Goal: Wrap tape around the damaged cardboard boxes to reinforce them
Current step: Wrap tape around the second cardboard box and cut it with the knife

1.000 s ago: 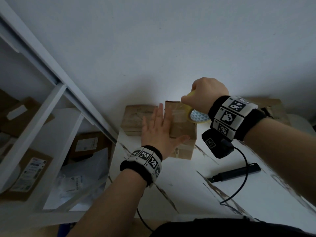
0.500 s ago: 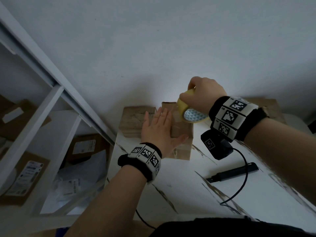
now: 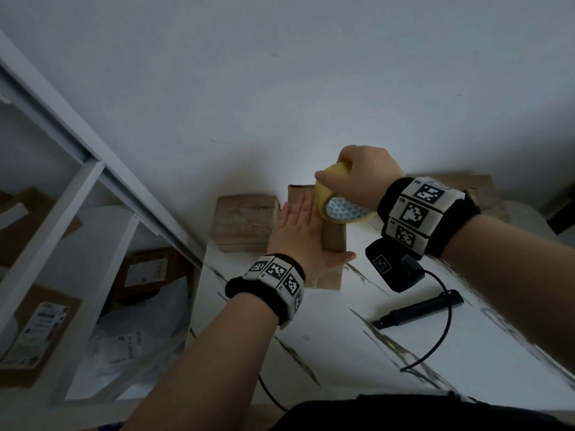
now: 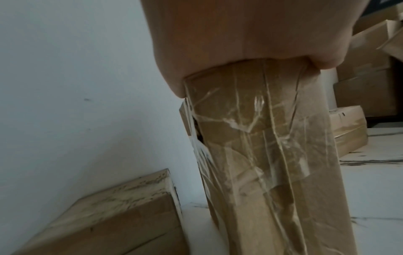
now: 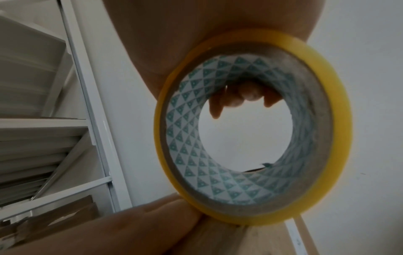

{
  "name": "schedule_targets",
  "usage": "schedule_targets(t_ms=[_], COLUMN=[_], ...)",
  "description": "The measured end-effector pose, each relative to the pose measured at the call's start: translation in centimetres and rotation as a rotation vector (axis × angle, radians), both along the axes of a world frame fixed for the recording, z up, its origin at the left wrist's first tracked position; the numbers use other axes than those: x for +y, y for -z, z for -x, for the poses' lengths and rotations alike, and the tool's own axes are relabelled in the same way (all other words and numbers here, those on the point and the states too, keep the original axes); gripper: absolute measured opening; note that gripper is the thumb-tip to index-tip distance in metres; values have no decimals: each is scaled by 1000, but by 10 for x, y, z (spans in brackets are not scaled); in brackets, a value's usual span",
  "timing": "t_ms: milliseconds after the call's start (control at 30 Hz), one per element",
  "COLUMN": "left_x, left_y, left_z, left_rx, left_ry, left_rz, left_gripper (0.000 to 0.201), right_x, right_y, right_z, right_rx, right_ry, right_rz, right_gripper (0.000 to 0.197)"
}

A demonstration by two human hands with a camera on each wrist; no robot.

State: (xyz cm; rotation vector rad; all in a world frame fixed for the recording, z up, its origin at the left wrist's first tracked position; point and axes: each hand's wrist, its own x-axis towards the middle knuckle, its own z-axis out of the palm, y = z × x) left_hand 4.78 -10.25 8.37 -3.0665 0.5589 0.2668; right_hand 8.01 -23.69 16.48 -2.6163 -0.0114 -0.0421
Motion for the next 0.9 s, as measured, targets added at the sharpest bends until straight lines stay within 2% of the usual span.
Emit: schedule_targets(t_ms=[167,300,433,567,733,900], left_x=[1,1,6,5,7,7], left_y=[-3,-3,-1,1,2,3], left_z=[1,1,1,2,2,4], left_rx=[15,-4,6,3,8,8], left_ry=[-13,-9,-1,1,-5,-58], left_rz=[2,7,26,19,21,18], left_gripper=[110,109,110,109,109,109], right_x=[-15,-36,-60,-66,-61,-54], right_y=[2,8,31,58,74,94], right_z=[3,7,17,23,18,16], right_rx=[-15,59,161,156,187,207], right_ry=[10,25,16,22,30,12], right_rz=[92,166,375,319,302,203], right_gripper=[33,32,43,45,43,42])
